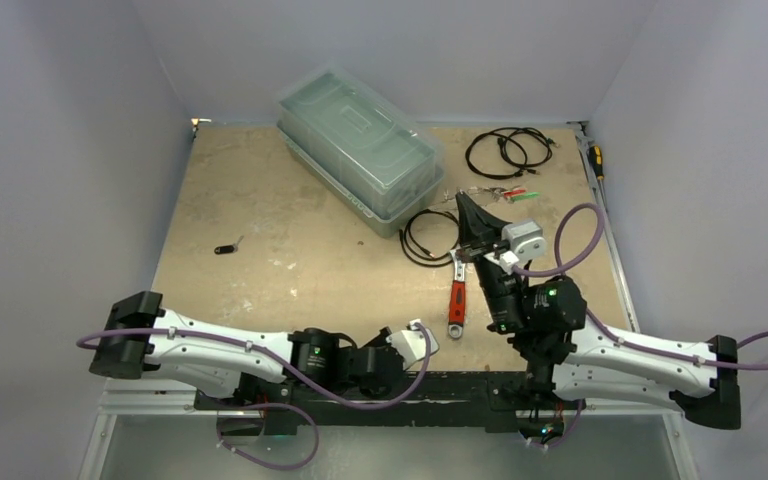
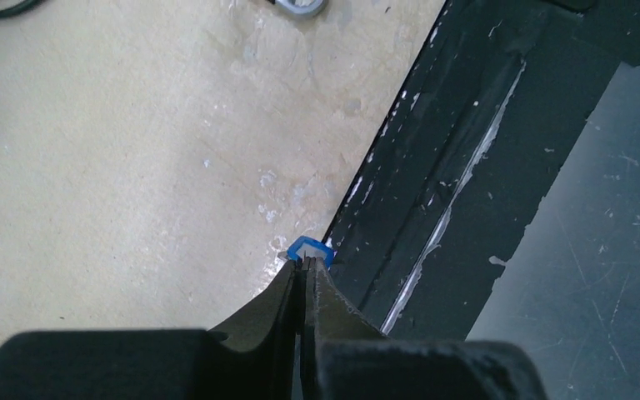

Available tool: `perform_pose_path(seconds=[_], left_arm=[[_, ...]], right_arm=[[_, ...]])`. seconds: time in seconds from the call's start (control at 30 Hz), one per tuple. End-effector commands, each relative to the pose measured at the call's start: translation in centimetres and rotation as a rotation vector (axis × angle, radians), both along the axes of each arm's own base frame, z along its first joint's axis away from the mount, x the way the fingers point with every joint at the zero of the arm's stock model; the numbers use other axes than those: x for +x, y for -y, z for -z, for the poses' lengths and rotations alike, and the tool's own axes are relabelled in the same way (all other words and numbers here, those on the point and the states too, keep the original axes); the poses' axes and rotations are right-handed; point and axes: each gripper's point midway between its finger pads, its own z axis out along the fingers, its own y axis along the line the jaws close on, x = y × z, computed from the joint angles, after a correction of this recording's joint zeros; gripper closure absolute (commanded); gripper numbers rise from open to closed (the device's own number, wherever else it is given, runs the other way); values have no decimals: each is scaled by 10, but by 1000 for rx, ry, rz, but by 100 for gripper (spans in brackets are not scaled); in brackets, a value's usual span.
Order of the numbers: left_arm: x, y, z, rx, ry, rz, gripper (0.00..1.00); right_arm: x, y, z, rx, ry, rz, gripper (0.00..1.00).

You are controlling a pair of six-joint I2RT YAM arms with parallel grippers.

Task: Put the keys on the keyring

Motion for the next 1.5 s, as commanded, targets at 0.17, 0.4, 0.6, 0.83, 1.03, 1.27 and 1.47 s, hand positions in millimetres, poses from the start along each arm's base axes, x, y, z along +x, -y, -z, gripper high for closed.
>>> perform_pose_path(seconds=[0.17, 0.4, 0.6, 0.83, 1.03, 1.27, 1.47], left_arm=[[12, 2, -39, -9, 93, 7, 100], [16, -33, -87, -48, 86, -39, 100], [8, -48, -105, -10, 39, -16, 100], [36, -63, -138, -85, 167, -122, 100], [53, -77, -146, -12, 261, -199, 100], [56, -82, -181, -124, 282, -190, 100], [54, -75, -206, -246, 290, -144, 100]], right_arm=[[-15, 14, -24, 64, 111, -48, 100], [-29, 10, 3, 58, 135, -168, 100], [-43, 9, 18, 62, 169, -252, 100], [-55, -1, 32, 44, 198, -340, 100], [-71, -22, 39, -8, 213, -473, 100], [-94, -40, 44, -55, 244, -629, 100], [-111, -51, 44, -100, 268, -733, 100]])
